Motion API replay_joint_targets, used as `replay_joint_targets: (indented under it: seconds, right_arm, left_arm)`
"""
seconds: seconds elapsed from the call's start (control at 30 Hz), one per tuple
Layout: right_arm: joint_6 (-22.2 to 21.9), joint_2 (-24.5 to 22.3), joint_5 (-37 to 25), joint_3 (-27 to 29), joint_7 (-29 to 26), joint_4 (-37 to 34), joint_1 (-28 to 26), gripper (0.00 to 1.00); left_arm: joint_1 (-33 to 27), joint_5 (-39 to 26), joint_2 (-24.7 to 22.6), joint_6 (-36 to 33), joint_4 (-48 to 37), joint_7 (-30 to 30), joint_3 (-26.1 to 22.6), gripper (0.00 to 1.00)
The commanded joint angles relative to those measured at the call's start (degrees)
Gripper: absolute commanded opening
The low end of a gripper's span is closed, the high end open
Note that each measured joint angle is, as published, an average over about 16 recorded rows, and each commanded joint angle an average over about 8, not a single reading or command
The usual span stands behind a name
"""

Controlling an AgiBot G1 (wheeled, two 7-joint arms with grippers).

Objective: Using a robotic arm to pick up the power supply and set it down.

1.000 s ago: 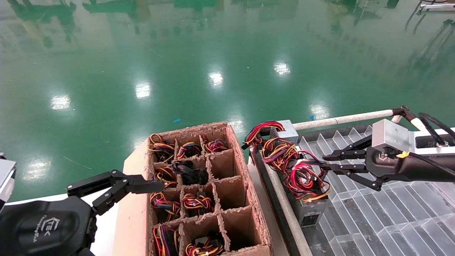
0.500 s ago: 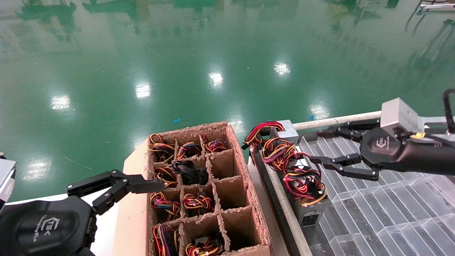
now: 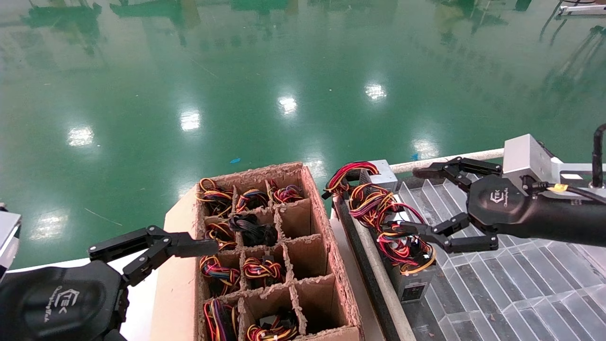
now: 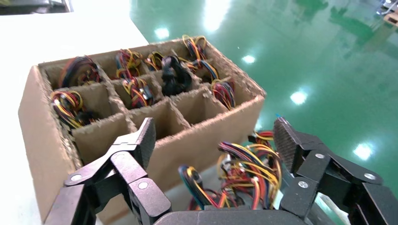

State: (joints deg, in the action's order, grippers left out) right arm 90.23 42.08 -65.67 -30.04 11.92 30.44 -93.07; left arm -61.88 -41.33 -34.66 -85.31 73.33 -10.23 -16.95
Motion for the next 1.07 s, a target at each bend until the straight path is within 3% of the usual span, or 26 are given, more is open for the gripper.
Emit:
replay_joint_targets:
  seconds: [0.03, 1.07]
  right_arm:
    - [-0.2, -0.3, 1.0, 0.6, -1.0, 1.8, 1.3, 1.00]
    - [-3.1, -4.8, 16.1, 9.5, -15.3, 29.1, 21.2, 1.00]
  left_arm:
    - [0.0, 0.0, 0.0, 0.0, 0.0, 0.0, 0.0, 1.00]
    - [0.0, 0.1, 0.0, 0.0, 0.0, 0.0, -0.1, 1.00]
